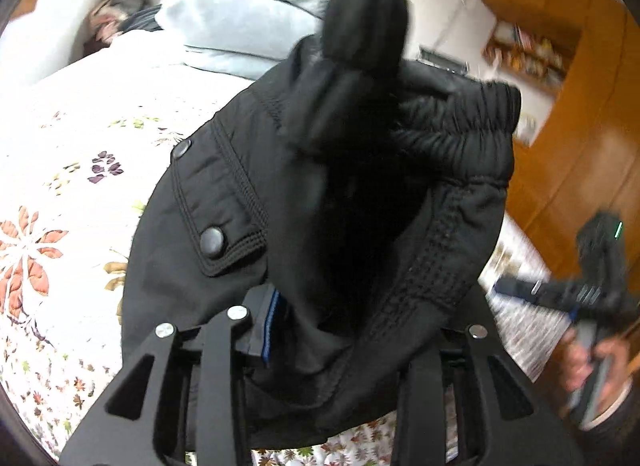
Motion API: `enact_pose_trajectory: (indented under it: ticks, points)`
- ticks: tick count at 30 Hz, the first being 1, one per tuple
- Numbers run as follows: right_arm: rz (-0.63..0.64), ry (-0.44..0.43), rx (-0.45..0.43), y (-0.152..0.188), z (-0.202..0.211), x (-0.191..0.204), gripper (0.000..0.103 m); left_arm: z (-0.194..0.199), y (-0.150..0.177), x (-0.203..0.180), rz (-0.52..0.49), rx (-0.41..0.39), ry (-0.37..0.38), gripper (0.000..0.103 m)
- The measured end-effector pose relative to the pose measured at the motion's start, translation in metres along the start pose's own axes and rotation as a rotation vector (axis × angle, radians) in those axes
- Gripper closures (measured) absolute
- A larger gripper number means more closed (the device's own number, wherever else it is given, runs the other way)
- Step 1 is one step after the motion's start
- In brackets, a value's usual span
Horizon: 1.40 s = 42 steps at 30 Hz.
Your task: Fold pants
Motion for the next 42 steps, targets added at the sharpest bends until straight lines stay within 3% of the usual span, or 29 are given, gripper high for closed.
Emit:
enact_pose_trajectory:
  ticks: [1, 4, 7, 9, 10, 11, 16, 20, 23, 29, 32, 34, 37, 42]
  points:
    - [-0.024, -0.021, 0.010, 0.000, -0.001, -0.002, 0.046, -0.003, 0.007, -0.003, -0.033, 0.015, -0.014, 0.067]
    - [-0.060, -0.059, 0.029, -0.002, -0.003, -0.005, 0.038, -0.027, 0.024, -0.013, -0.148, 0.072, -0.068, 0.064]
    - [-0.074, -0.096, 0.048, -0.007, -0.004, -0.004, 0.028, -0.037, 0.036, -0.021, -0.227, 0.103, -0.102, 0.054]
    - [-0.090, -0.133, 0.074, -0.010, -0.010, -0.002, 0.026, -0.036, 0.039, -0.024, -0.243, 0.107, -0.101, 0.038]
    - [-0.097, -0.146, 0.084, -0.012, -0.013, -0.002, 0.025, -0.032, 0.040, -0.029, -0.237, 0.119, -0.079, 0.018]
    - [-0.108, -0.157, 0.093, -0.013, -0.017, -0.002, 0.023, -0.029, 0.040, -0.029, -0.227, 0.130, -0.064, 0.008]
    - [-0.191, -0.245, 0.145, -0.018, -0.043, 0.000, 0.021, 0.004, 0.034, -0.021, -0.210, 0.089, -0.043, 0.005]
    - [-0.251, -0.311, 0.187, -0.023, -0.065, 0.004, 0.020, 0.038, 0.043, -0.004, -0.102, 0.062, -0.042, 0.004]
    - [-0.258, -0.321, 0.223, -0.025, -0.081, 0.010, 0.020, 0.055, 0.027, 0.036, 0.036, 0.041, -0.092, 0.003]
    - [-0.217, -0.308, 0.268, -0.028, -0.105, 0.032, 0.020, 0.071, 0.018, 0.105, 0.220, 0.048, -0.225, 0.003]
    - [-0.187, -0.271, 0.269, -0.029, -0.109, 0.038, 0.036, 0.072, 0.019, 0.128, 0.296, 0.072, -0.245, 0.003]
    - [-0.189, -0.252, 0.262, -0.028, -0.111, 0.038, 0.064, 0.066, 0.021, 0.136, 0.332, 0.096, -0.249, 0.003]
    - [-0.219, -0.288, 0.249, -0.027, -0.107, 0.034, 0.076, 0.061, 0.026, 0.143, 0.356, 0.132, -0.245, 0.003]
    - [-0.193, -0.316, 0.228, -0.032, -0.095, 0.041, 0.078, 0.049, 0.038, 0.138, 0.361, 0.162, -0.235, 0.003]
Point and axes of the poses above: each gripper's, at about its wrist camera, not at the fingertips, and z roughly against the way its jaws point, x to its left, y to its underside, the point moved 5 cm from there along -z, roughly the way its jaws point, and after that the axes turned 3 degrees about z, right-handed, at the moved point
